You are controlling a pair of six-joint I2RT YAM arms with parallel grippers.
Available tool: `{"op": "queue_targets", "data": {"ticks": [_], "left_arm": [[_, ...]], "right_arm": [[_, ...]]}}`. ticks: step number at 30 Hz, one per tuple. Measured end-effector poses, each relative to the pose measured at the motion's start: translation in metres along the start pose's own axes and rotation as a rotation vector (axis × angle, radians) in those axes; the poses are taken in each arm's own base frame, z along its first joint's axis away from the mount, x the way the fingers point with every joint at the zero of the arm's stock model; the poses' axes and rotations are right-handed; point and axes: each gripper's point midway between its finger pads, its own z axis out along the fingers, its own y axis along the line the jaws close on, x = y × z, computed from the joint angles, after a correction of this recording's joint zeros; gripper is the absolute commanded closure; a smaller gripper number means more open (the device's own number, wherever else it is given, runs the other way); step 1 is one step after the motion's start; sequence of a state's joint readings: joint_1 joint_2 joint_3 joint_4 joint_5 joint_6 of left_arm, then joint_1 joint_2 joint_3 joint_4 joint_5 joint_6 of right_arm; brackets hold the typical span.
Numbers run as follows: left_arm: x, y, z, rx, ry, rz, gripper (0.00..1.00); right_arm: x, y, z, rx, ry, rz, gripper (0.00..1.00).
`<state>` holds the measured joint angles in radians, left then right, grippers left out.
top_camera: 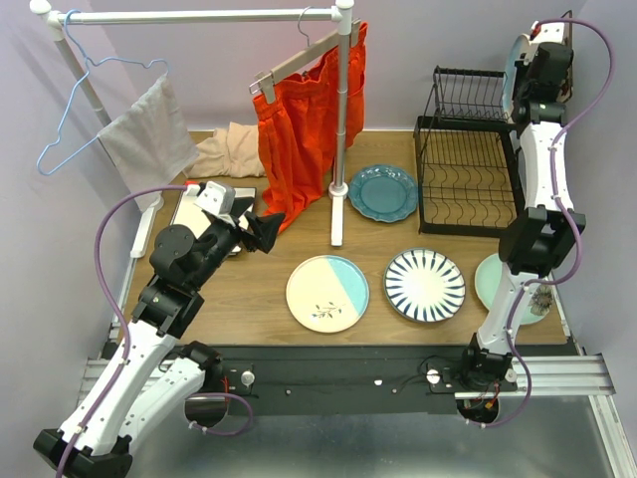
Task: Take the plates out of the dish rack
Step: Unload the plate from the dish rack.
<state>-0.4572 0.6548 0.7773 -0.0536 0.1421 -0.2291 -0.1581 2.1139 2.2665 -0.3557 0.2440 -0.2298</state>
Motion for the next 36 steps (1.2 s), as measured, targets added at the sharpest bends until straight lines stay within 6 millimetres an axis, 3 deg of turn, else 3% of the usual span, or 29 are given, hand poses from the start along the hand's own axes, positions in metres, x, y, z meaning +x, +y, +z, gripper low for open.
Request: {"op": "queue_targets", "data": {"ticks": [36], "left_arm": [[0.0026, 0.0035, 0.0021, -0.009, 0.009, -0.001, 0.13]], "right_arm": [[-0.0049, -0.0033, -0.0011, -0.033, -0.044, -0.030, 0.99]]}}
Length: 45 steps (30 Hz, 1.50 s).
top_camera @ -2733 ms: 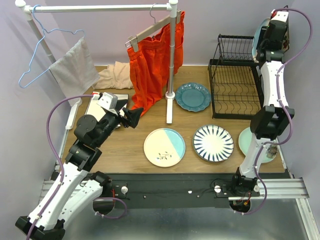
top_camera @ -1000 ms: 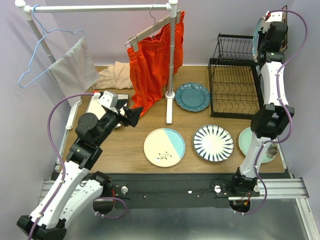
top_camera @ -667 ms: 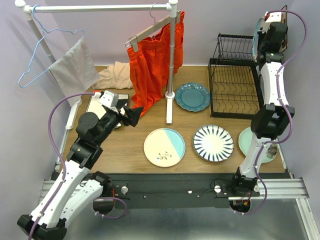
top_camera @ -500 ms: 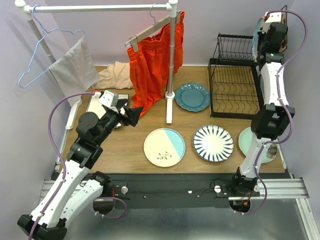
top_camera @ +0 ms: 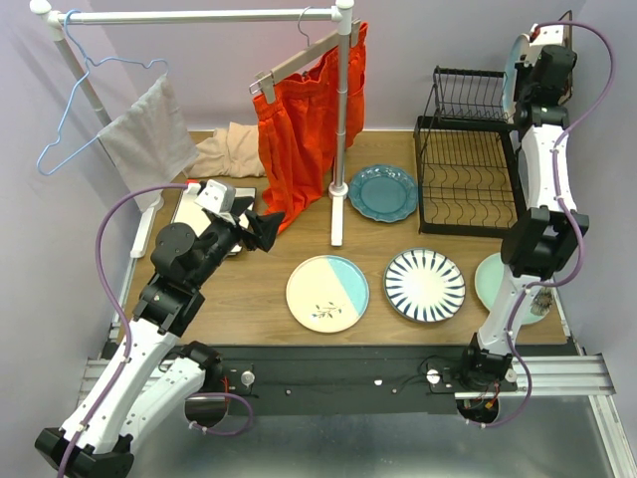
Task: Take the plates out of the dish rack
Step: Unload the plate from the dish rack.
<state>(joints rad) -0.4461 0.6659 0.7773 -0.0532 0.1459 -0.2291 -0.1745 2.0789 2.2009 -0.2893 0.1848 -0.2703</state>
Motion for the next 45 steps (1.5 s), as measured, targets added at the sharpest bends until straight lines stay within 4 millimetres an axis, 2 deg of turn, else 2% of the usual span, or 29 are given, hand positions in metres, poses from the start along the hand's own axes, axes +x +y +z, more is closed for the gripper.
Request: {"op": "queue_targets", "data": {"ticks": [35, 45], "left_arm": [[0.003, 0.001, 0.002, -0.003, 0.012, -0.002, 0.13], [0.003, 0.001, 0.002, -0.002, 0.012, -0.002, 0.13]], "right_arm": [[0.001, -0.008, 0.000, -0.047, -0.028, 0.142, 0.99], [-0.007, -0.013, -0.007, -0.040, -0.046, 0.143, 1.00]]}}
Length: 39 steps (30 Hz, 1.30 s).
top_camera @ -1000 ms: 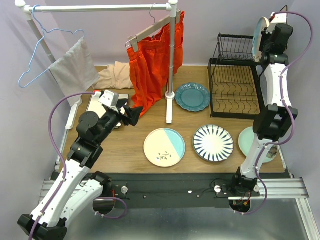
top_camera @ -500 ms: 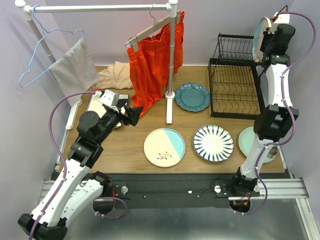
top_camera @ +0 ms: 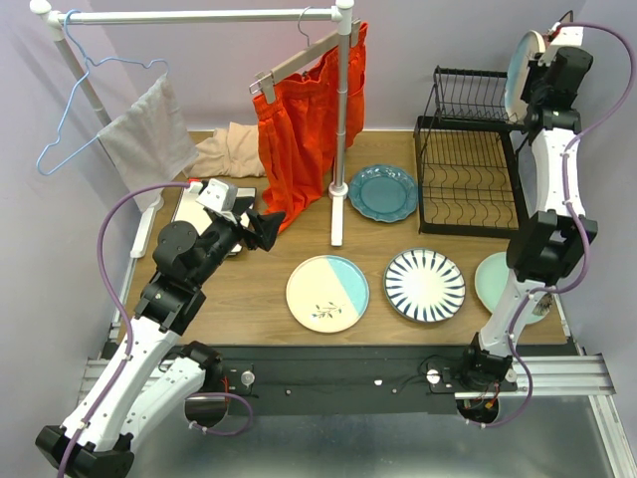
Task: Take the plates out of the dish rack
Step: Unload the plate from the dish rack.
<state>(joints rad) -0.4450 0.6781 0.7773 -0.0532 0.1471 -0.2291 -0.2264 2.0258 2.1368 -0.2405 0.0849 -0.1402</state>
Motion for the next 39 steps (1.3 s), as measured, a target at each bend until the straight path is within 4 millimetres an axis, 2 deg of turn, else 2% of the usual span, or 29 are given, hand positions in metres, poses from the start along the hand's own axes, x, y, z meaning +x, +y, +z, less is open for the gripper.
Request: {"op": "queue_targets", "data": {"ticks": [6, 13, 21, 30, 39], "left_arm": [[0.000, 0.000, 0.000, 0.000, 0.000, 0.000, 0.13], [0.000, 0.000, 0.000, 0.000, 0.000, 0.000, 0.13], [0.000, -0.001, 0.000, 0.005, 0.001, 0.000, 0.13], [0.000, -0.001, 0.000, 0.007, 0.001, 0.000, 0.13], [-0.001, -0.002, -0.001, 0.012, -0.002, 0.000, 0.13]], "right_arm": [[-0.008, -0.002, -0.005, 0.007, -0.031, 0.000, 1.00], [-0.036, -0.013, -0.014, 0.045, -0.106, 0.010, 1.00], [-0.051, -0.013, -0.023, 0.036, -0.147, 0.027, 0.99], [-0.058, -0.001, -0.034, -0.053, -0.164, 0.144, 0.99], [-0.076, 0.021, -0.054, -0.170, -0.186, 0.326, 0.99]]}}
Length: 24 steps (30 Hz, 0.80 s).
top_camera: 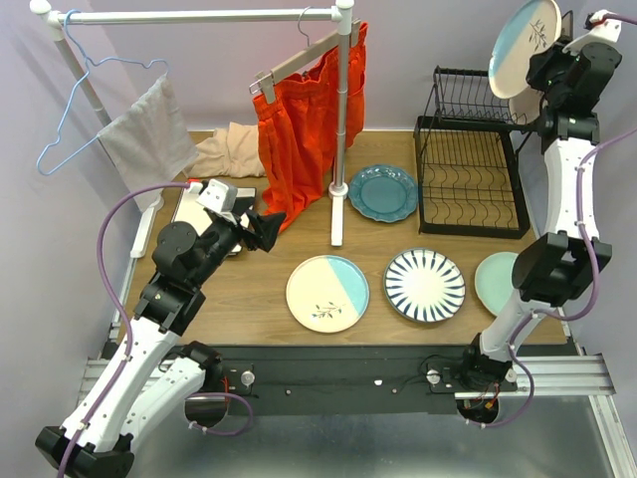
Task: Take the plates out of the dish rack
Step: Unload the plate from the dish rack.
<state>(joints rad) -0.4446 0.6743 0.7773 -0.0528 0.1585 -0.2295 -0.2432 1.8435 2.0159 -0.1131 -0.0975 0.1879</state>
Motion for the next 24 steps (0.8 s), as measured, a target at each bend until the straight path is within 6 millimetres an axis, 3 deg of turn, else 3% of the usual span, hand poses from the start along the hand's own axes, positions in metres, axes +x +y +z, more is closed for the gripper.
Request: {"op": "queue_targets", "data": {"ticks": [7, 12, 19, 24], "left_arm": [[0.000, -0.002, 0.000, 0.008, 0.000, -0.002, 0.13], [-0.001, -0.002, -0.001, 0.010, -0.001, -0.003, 0.13], [-0.001, -0.002, -0.001, 0.011, -0.004, -0.003, 0.14], [-0.001, -0.002, -0.001, 0.011, -0.004, -0.004, 0.14]], "right_arm": [[0.007, 0.015, -0.030, -0.028, 0.034, 0.182, 0.99], [0.018, 0.031, -0.068, -0.063, 0.081, 0.317, 0.99], [0.016, 0.055, -0.106, -0.145, 0.108, 0.454, 0.99], [0.035, 0.070, -0.155, -0.194, 0.166, 0.553, 0.99]]}}
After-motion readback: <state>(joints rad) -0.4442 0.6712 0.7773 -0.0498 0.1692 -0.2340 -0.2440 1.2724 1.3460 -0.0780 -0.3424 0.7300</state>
